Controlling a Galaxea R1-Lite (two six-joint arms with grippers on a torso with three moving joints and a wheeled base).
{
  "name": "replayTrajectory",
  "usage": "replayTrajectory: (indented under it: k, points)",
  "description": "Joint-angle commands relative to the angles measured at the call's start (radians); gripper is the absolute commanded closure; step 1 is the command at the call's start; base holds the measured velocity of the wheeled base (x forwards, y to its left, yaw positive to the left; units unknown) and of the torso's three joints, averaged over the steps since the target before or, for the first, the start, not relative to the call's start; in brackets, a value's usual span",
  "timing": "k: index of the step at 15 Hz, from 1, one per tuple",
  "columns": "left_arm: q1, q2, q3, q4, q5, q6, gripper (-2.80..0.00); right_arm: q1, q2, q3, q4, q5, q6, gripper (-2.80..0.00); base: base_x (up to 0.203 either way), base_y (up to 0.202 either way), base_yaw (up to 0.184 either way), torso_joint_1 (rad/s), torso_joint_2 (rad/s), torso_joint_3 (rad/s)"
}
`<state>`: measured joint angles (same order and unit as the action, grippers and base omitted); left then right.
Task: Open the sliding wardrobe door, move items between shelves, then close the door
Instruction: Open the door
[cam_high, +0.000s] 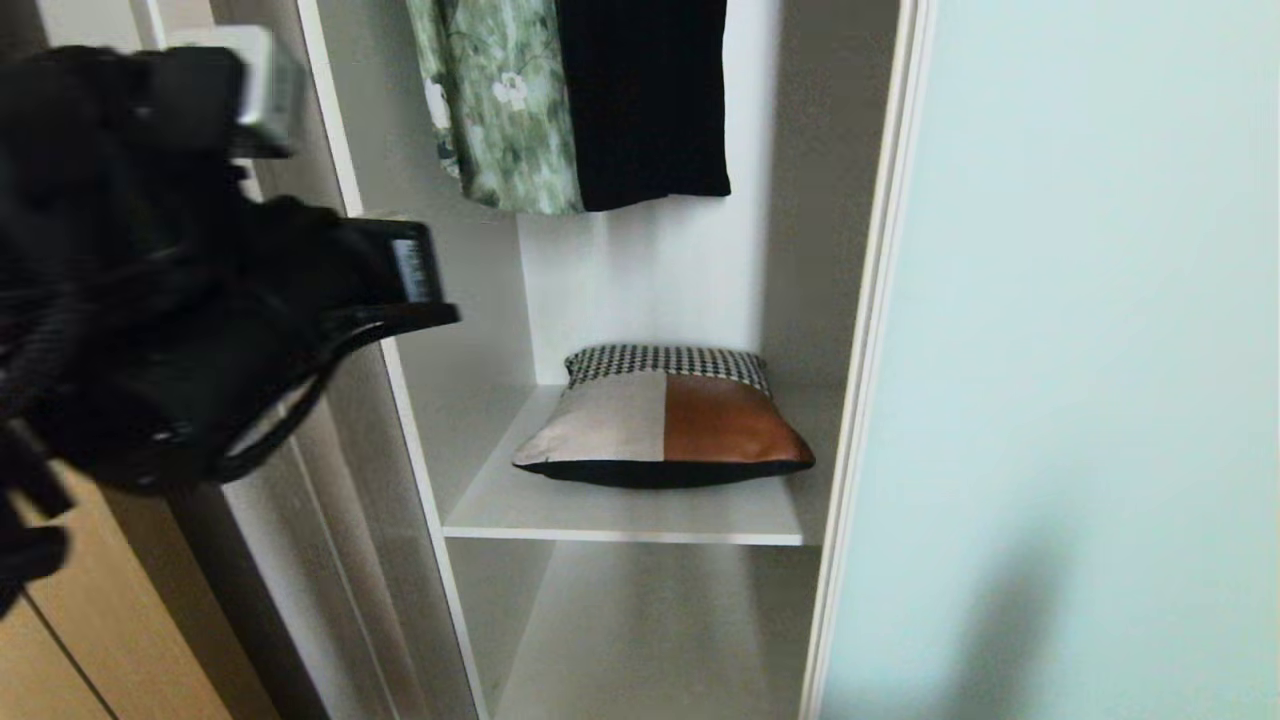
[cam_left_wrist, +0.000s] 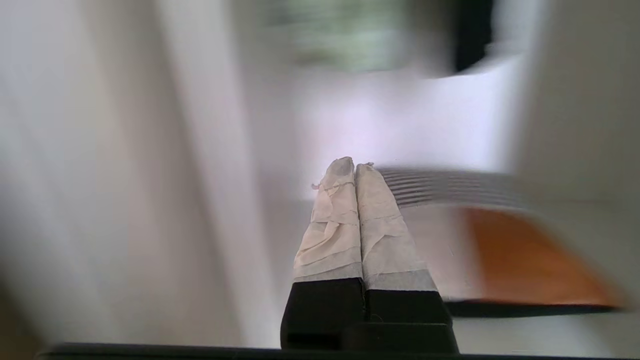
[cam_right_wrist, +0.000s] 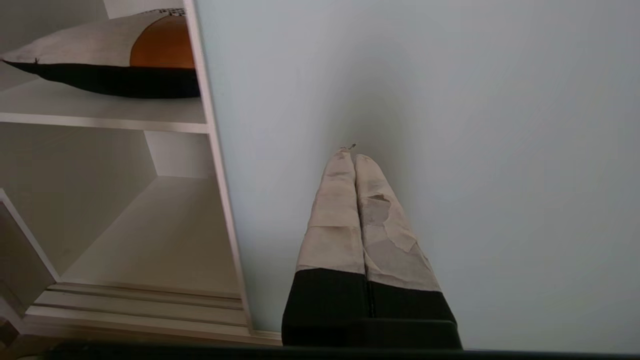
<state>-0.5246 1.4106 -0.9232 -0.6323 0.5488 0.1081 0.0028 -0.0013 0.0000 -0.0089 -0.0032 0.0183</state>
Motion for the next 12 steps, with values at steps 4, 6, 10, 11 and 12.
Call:
replayTrajectory:
  k: [4,6,10,11,12]
  points:
    - [0.271,-0.637,0.316,0.193,0.014,0.013,0.00,0.000,0.000,0.000,0.000,0.000,0.000,0.00,0.000,0.000,0.000,0.000,0.00,0.000]
    - [0.343,-0.814,0.390,0.305,0.016,0.006,0.00,0.000,0.000,0.000,0.000,0.000,0.000,0.00,0.000,0.000,0.000,0.000,0.00,0.000]
    - [0.503,-1.065,0.579,0.409,-0.014,-0.010,0.00,0.000,0.000,0.000,0.000,0.000,0.000,0.00,0.000,0.000,0.000,0.000,0.00,0.000]
    - [0.513,-1.096,0.638,0.414,-0.039,-0.016,0.00,0.000,0.000,0.000,0.000,0.000,0.000,0.00,0.000,0.000,0.000,0.000,0.00,0.000]
    - [0.517,-1.135,0.684,0.420,-0.057,-0.035,0.00,0.000,0.000,0.000,0.000,0.000,0.000,0.00,0.000,0.000,0.000,0.000,0.00,0.000]
